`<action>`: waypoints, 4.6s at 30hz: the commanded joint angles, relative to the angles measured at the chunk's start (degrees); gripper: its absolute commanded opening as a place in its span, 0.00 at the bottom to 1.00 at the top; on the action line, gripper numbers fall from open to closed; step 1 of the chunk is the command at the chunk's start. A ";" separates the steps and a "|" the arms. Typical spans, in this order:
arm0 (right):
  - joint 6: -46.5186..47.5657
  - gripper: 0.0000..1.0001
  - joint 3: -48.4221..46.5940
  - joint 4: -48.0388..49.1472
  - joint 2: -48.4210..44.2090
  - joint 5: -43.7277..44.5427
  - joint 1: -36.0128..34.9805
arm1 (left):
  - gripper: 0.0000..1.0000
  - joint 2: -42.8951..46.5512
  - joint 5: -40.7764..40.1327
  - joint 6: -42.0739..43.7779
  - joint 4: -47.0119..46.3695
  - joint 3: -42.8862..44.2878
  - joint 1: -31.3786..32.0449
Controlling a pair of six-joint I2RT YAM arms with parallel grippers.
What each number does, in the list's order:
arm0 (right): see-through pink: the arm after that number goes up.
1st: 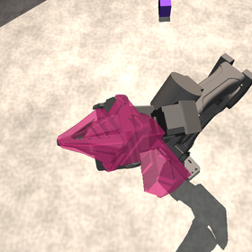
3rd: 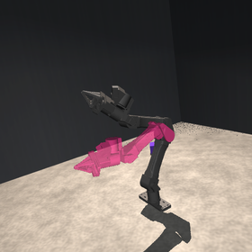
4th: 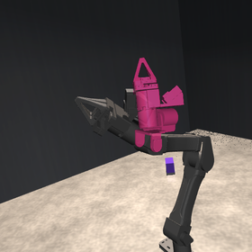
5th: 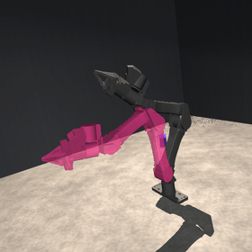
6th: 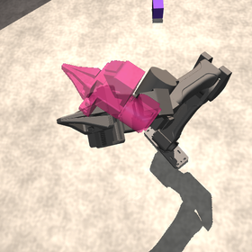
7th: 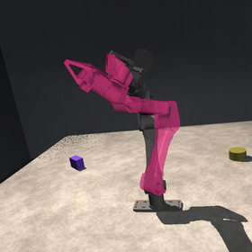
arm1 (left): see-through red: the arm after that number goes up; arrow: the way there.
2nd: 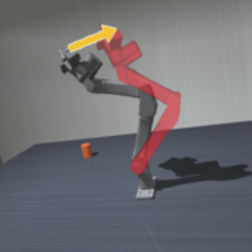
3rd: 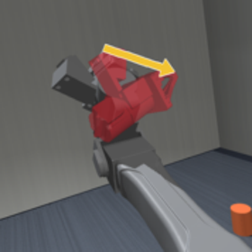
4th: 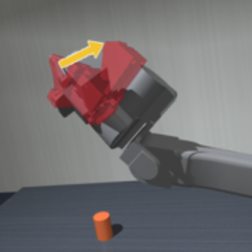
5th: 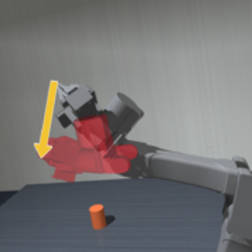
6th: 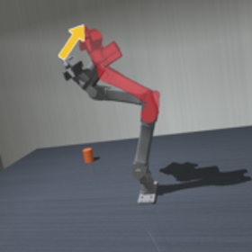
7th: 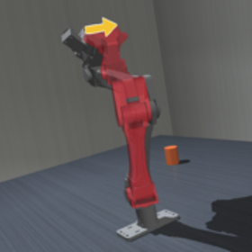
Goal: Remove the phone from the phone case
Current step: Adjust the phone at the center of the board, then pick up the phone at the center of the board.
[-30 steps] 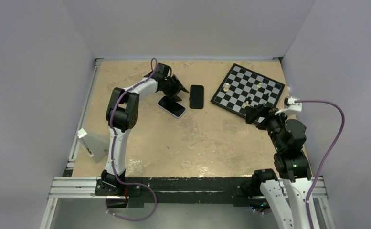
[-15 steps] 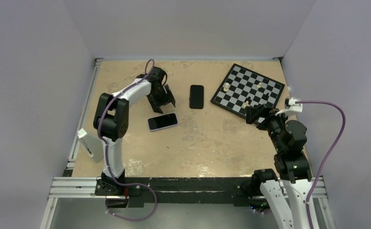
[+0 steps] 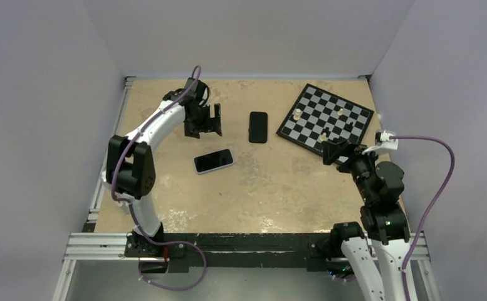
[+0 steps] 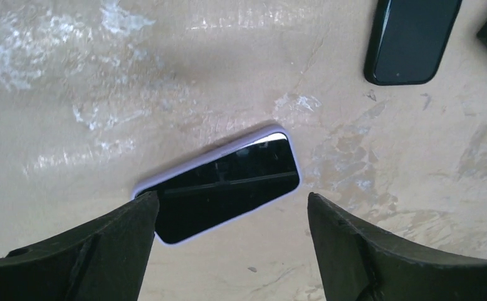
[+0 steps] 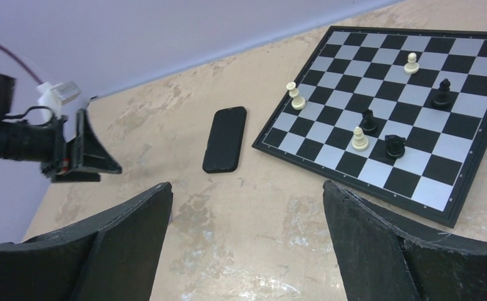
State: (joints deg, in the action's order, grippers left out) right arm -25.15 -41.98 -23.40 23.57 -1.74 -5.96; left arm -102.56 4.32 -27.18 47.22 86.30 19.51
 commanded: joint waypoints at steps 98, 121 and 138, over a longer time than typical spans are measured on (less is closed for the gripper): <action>-23.02 0.88 16.71 38.42 31.87 -8.31 -29.21 | 0.00 4.18 6.29 -1.85 -4.56 -7.62 13.84; -22.83 0.82 -5.04 23.57 38.01 2.04 -29.78 | 0.00 22.65 13.98 -2.10 -17.65 -17.88 13.00; -21.26 0.54 -13.07 27.19 49.56 -1.50 -32.92 | 0.00 22.58 13.51 -0.33 -19.10 -18.15 15.68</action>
State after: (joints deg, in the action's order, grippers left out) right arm -47.99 -51.57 2.83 73.69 -2.90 -37.17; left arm -81.52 17.10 -28.82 32.25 67.22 34.44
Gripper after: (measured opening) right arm 0.524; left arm 0.778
